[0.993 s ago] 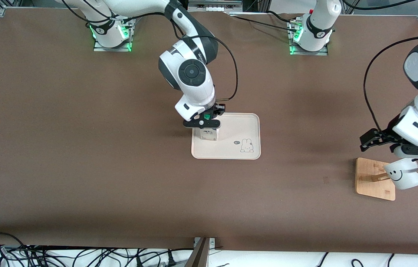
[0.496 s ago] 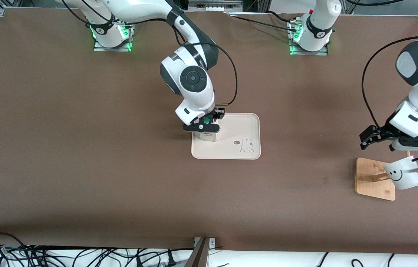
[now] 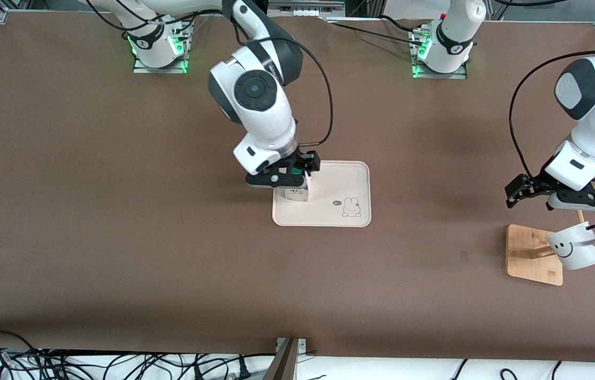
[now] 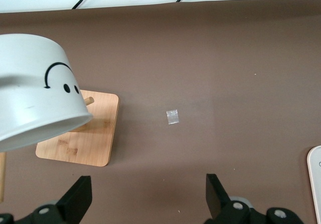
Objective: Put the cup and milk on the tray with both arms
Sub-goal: 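Release the carton on the tray while the left gripper approaches the mug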
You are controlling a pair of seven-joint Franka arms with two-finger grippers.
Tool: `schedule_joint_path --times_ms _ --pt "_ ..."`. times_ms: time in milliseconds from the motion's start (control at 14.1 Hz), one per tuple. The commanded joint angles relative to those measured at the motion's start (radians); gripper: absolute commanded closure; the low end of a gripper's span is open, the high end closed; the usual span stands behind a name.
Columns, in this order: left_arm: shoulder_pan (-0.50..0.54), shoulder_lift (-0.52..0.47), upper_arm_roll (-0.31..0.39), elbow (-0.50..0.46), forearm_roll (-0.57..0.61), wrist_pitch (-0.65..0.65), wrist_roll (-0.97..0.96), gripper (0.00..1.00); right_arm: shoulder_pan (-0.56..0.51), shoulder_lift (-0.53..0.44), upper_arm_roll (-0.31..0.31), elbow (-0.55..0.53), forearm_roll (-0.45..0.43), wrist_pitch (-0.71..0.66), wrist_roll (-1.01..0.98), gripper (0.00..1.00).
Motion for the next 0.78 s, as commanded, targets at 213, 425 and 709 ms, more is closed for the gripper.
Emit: schedule_joint_path --times_ms 213,425,709 --pt "0.012 -0.065 0.0 -0.067 0.006 0.035 0.004 0.0 -0.179 -0.173 -0.039 -0.017 -0.002 -0.187 -0.153 0.0" --pt "0.012 -0.083 0.0 -0.155 0.006 0.295 0.004 0.0 -0.43 -0.291 0.11 -0.102 -0.01 -0.267 -0.298 0.0" --pt "0.016 -0.097 0.002 -0.273 0.006 0.616 0.003 0.0 -0.53 -0.492 0.116 -0.332 -0.089 -0.269 -0.459 0.0"
